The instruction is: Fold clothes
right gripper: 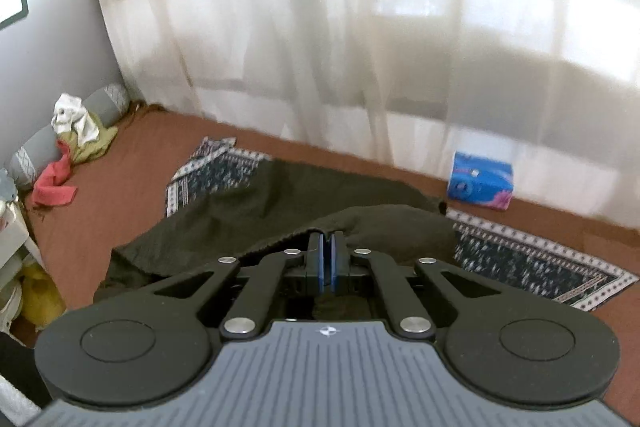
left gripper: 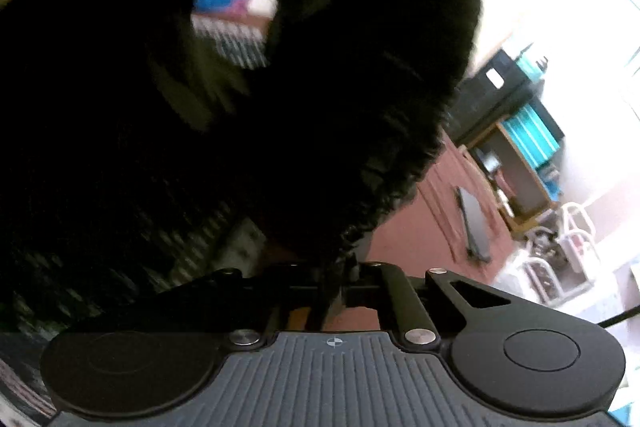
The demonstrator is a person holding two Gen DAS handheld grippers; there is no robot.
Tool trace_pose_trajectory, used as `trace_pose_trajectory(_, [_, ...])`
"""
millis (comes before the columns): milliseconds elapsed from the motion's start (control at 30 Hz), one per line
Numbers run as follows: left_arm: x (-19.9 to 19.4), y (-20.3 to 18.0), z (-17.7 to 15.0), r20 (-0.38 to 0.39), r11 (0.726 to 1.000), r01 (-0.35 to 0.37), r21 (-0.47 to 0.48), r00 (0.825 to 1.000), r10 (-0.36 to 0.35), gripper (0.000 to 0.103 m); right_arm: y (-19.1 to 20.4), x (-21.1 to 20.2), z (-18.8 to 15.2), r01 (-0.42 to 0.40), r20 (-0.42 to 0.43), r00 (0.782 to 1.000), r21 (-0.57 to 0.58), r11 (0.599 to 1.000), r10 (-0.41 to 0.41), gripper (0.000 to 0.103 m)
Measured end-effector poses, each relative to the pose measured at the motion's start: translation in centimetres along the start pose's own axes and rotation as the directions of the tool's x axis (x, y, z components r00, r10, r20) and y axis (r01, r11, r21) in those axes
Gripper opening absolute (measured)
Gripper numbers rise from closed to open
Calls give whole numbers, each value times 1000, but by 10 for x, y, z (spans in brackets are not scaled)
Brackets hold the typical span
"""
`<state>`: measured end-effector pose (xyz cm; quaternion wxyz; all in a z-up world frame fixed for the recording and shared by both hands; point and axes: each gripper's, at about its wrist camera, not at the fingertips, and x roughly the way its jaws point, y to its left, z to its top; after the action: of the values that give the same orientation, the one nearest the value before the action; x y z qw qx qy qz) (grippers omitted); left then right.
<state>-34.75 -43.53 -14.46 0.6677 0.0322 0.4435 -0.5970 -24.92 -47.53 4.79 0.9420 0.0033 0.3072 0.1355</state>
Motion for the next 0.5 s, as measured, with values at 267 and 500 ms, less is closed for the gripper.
trace_pose_trajectory(267, [-116, -12, 57, 272, 923, -310, 230, 931, 245, 1, -7, -41, 24, -3, 144, 990, 6, 1000, 2, 3])
trace_pose_trajectory(500, [-164, -26, 32, 271, 785, -464, 410, 884, 382, 9, -4, -60, -10, -97, 86, 992, 85, 992, 90, 4])
